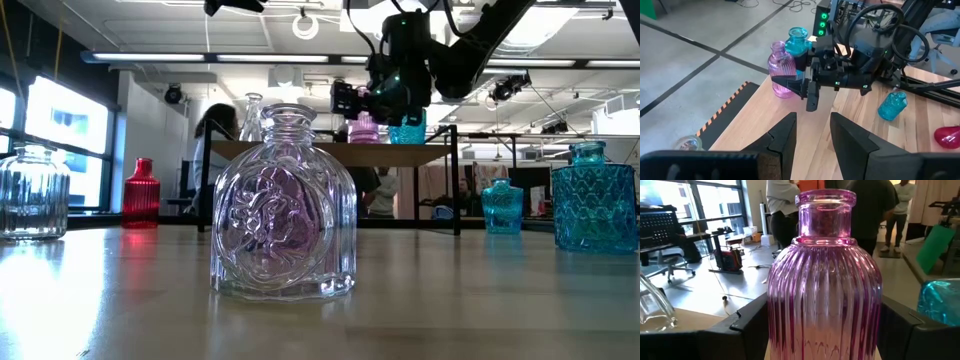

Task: Sort vases onto shelf
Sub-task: Put the top pink vase on the shelf

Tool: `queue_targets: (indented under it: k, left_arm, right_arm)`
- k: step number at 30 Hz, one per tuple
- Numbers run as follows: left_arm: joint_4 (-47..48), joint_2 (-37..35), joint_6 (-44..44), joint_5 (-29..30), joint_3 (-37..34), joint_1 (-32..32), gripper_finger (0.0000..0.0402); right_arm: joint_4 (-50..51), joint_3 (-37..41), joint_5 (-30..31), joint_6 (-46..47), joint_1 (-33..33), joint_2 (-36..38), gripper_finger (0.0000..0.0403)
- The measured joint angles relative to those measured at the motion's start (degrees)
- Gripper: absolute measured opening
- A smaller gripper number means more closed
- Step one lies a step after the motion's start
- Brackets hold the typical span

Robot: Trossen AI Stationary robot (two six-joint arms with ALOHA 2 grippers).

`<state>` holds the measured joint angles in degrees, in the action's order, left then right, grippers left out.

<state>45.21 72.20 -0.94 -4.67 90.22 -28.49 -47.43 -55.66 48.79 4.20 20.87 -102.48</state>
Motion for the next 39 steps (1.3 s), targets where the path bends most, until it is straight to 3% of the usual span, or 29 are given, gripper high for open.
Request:
queue_targets:
  k: [20,39]
  left_arm:
    - [0.0,0.0,-1.9,0.0,0.0,0.0,0.0111]
    - [0.0,0.0,-1.9,0.0,0.0,0.0,0.0111]
  right_arm:
    - [0.5,0.0,-8.4,0.1,2.9,0.0,0.0249]
    - [2.0,0.1,-12.3,1.8,5.0,0.0,0.0249]
